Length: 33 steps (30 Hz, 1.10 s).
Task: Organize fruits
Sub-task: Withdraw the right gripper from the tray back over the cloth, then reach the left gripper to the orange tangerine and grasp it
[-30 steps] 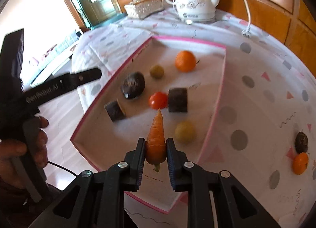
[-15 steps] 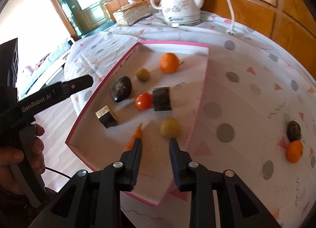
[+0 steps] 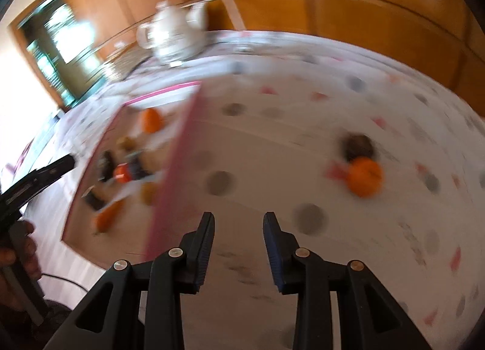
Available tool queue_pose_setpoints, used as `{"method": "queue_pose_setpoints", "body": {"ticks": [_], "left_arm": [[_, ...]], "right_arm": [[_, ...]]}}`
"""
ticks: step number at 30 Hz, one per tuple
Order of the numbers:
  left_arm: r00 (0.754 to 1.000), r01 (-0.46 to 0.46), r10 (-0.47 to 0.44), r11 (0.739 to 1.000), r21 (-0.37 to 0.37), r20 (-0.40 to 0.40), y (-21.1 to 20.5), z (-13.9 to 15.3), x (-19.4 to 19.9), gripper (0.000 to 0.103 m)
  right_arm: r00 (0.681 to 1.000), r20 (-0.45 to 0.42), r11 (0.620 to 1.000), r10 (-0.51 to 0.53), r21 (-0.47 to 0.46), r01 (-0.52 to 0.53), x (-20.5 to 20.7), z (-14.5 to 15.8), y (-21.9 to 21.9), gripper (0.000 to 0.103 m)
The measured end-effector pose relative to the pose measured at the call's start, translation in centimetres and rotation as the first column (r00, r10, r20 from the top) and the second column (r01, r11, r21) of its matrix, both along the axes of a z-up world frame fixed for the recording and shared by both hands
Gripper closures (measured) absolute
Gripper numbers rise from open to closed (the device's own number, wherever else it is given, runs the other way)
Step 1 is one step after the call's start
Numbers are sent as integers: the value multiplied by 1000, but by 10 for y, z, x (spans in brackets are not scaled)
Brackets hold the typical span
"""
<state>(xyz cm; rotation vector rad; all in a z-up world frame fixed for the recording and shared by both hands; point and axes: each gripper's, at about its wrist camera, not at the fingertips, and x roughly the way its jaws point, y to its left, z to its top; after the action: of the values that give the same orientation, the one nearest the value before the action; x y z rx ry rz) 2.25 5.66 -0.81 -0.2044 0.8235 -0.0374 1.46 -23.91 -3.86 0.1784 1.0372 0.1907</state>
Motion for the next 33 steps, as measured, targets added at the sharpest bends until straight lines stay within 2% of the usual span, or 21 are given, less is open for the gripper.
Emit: {"method": "queue_pose_setpoints", "body": {"ticks": [6, 12, 19, 24, 27, 33], "left_arm": [[996, 93, -94, 995, 17, 5, -31, 6, 6, 31], [975, 223, -223, 975, 23, -6, -74, 10, 13, 31], [918, 397, -396, 918, 14, -36, -138, 8, 20, 32], [859, 511, -510, 859, 15, -50, -190, 0, 24, 39], [831, 553, -552, 833, 4, -74, -218, -9, 30, 45], [798, 596, -592, 803, 2, -111, -261, -23, 34, 45]], "right_arm": [[976, -40, 977, -213, -13, 212, -15, -16, -67, 70], [937, -49, 938, -345, -32, 344, -28, -23, -109, 70], [895, -51, 896, -444, -52, 441, -45, -29, -140, 70], [868, -24, 866, -497, -82, 493, -53, -28, -149, 70], [860, -20, 857, -511, -91, 507, -56, -29, -153, 70], [844, -22, 841, -536, -103, 531, -61, -33, -161, 70]]}}
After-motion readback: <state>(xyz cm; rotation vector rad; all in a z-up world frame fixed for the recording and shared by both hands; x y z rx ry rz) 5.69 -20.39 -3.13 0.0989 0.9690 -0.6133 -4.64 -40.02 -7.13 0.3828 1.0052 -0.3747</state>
